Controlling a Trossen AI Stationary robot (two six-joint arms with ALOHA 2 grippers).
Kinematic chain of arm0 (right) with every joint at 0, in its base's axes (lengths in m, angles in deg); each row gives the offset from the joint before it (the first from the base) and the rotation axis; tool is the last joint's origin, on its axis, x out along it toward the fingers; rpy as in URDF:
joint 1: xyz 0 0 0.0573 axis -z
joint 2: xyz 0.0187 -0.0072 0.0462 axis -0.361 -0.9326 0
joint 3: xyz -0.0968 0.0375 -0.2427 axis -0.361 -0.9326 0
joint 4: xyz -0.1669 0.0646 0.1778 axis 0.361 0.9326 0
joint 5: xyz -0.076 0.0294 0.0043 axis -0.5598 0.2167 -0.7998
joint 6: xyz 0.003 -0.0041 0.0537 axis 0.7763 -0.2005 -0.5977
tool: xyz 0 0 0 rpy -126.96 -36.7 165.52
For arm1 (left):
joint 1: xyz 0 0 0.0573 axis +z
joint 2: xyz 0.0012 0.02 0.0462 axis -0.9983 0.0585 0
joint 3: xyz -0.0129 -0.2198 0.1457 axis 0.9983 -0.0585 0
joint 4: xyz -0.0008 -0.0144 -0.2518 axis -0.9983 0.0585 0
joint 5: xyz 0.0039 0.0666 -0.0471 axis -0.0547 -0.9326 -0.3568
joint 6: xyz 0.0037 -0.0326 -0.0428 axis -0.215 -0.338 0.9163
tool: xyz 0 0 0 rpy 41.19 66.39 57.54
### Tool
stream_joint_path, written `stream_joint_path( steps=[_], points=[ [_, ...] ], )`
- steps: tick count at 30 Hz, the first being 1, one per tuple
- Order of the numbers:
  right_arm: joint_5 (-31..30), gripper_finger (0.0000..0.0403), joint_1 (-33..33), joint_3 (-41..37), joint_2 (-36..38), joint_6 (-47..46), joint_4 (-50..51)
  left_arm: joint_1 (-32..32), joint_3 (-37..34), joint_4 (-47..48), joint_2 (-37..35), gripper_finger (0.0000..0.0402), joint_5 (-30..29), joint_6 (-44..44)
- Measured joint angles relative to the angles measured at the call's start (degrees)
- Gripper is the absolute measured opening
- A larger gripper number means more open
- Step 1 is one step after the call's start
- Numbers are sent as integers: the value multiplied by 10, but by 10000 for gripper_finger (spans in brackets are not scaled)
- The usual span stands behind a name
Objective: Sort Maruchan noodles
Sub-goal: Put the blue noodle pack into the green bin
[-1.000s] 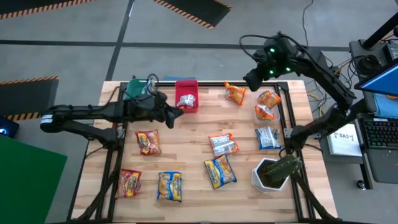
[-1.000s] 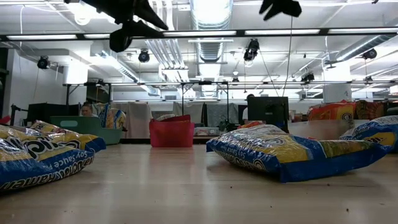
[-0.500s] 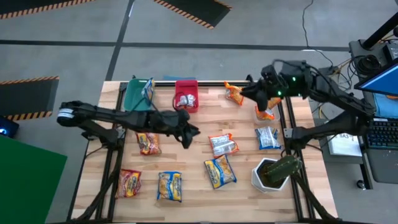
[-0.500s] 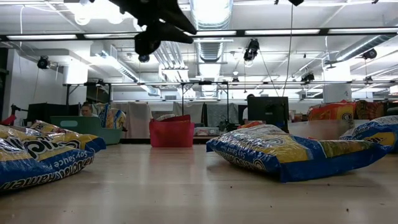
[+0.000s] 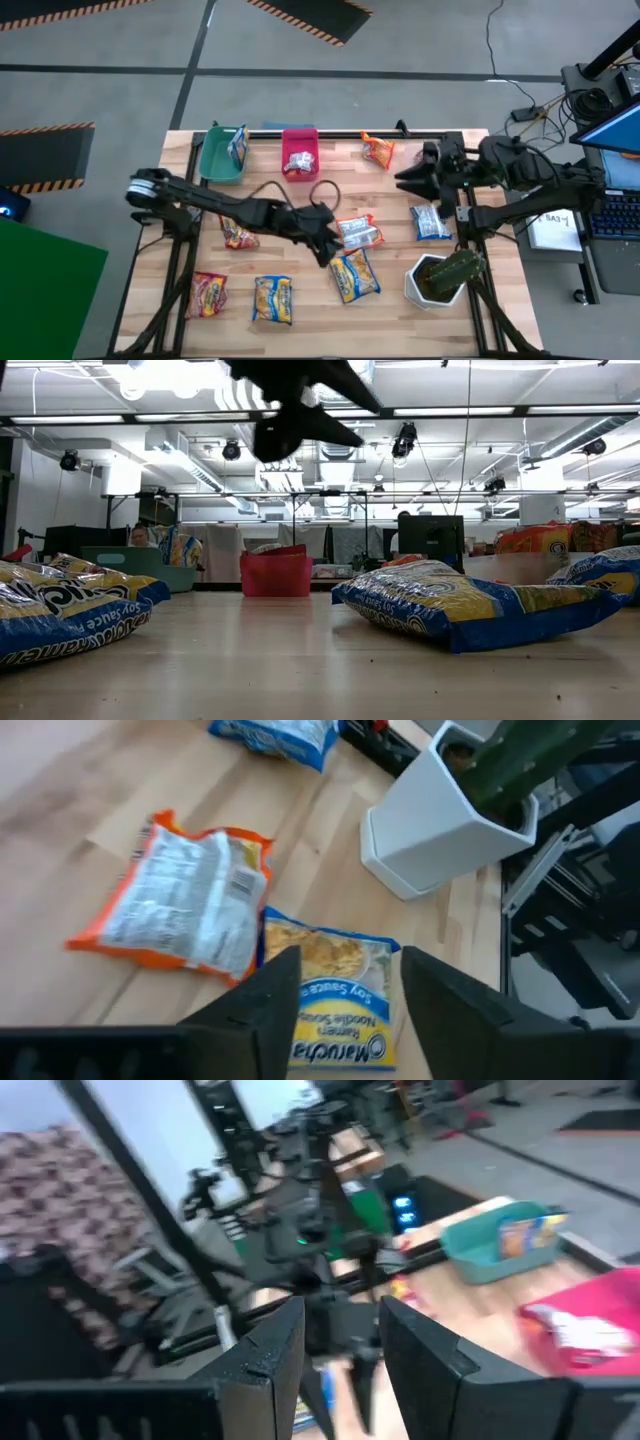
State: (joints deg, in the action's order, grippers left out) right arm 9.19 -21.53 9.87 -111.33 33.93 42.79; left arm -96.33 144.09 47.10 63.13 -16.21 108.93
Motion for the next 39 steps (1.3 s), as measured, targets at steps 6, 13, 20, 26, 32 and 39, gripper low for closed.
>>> stream_joint_path(
  steps=[6,13,20,26,32,39],
  points=[
    [21,121,-23,-51,34,-3,-6,-15,93,79,95,213,1,-13],
    [22,121,-28,-90,47,-25,-6,-23,156,121,171,229,33,-53],
    [22,121,-28,-101,46,-42,-8,-22,168,107,229,228,44,-65],
    [22,121,-27,-101,42,-40,-9,-20,167,120,227,228,42,-62],
    [22,121,-27,-101,38,-39,-8,-16,167,138,223,228,42,-82],
    [22,121,-27,-101,32,-39,-7,-13,169,166,209,225,70,-83]
  ],
)
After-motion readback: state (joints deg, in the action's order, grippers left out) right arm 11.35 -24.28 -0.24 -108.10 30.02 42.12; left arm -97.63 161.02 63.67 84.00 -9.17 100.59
